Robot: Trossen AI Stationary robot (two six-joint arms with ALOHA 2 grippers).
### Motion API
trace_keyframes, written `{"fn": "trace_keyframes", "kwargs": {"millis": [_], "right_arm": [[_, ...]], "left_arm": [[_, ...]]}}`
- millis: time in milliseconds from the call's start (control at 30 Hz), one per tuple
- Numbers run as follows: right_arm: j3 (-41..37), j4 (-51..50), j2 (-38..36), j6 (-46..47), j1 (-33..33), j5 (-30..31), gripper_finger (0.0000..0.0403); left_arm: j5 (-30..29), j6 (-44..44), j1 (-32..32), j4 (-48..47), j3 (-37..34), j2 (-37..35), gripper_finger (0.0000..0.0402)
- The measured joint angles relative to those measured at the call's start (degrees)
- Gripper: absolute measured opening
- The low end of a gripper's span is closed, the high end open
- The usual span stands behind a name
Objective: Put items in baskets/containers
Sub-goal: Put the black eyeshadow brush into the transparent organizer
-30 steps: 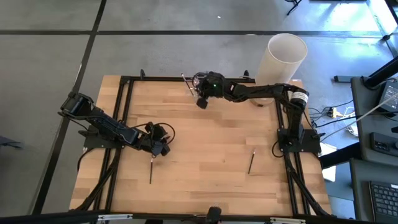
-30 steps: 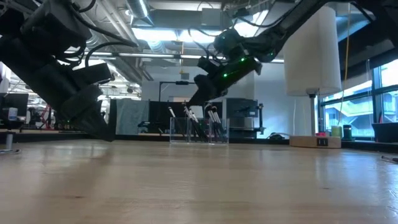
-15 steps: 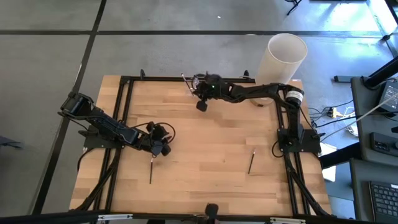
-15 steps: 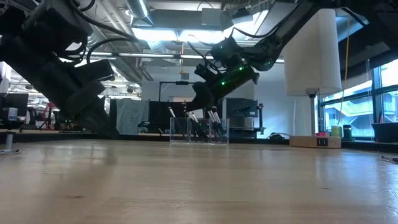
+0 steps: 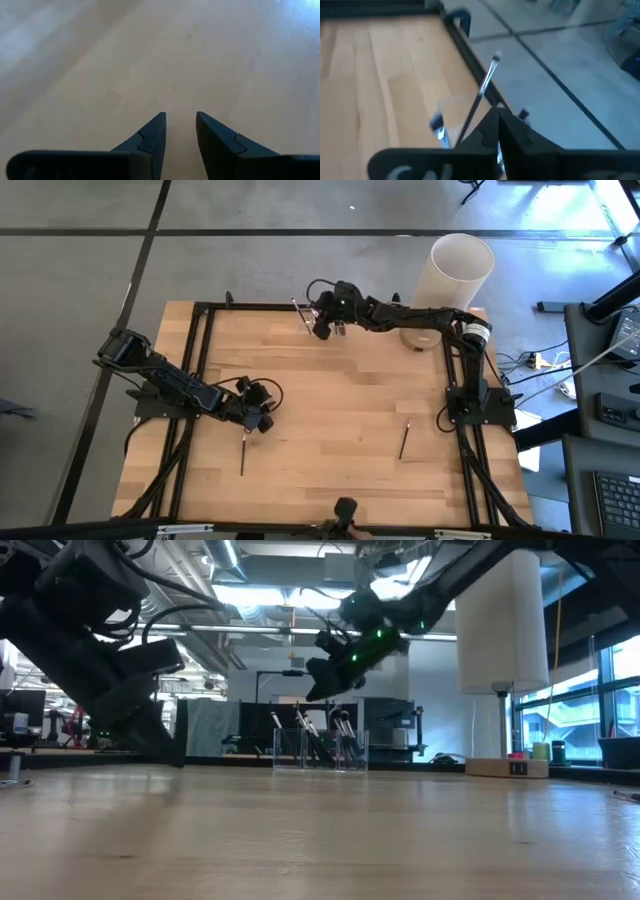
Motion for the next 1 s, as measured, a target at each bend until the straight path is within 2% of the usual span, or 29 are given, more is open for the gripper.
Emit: {"fn": "trace_keyframes", "kwargs": {"millis": [100, 167, 300, 400, 467, 600, 667, 800, 1000], "right_arm": [[4.44, -14.59, -3.37, -1.43, 1.99, 2.11, 0.0004], [8.34, -27.07, -5.81, 1.94, 3.58, 2.33, 0.0005], [16.48, -54.86, -7.29, 17.71, 7.39, -0.14, 0.0022], [20.12, -72.49, -7.24, 29.35, 11.07, -0.75, 0.0035], [20.07, -81.05, -7.36, 34.37, 14.27, 0.78, 0.0044], [17.55, -97.88, -7.10, 46.56, 21.06, 7.63, 0.0064], [14.99, -97.26, -8.26, 51.82, 24.70, 9.34, 0.0078], [7.70, -90.08, -12.64, 60.23, 31.08, 7.21, 0.0113], [-5.72, -89.61, -17.44, 71.58, 35.07, 2.92, 0.0175]], "left_arm": [[3.68, -1.35, -0.45, -1.86, 0.00, 0.00, 0.0102], [4.35, -2.61, -1.04, -3.96, 0.00, 0.00, 0.0102], [2.61, -3.53, -2.26, -6.80, 0.04, -0.04, 0.0102], [2.21, -0.69, -2.28, -7.39, 0.07, -0.18, 0.0102], [2.00, 1.14, -1.86, -7.59, 0.15, -0.48, 0.0102], [3.10, 2.45, -1.31, -8.28, 0.58, -1.48, 0.0102], [4.86, 2.22, -1.68, -9.13, 0.86, -2.48, 0.0102], [6.53, -0.10, -3.46, -14.23, 0.87, -4.59, 0.0102], [5.71, -5.04, -5.99, -22.67, 1.10, -9.07, 0.0102]]}}
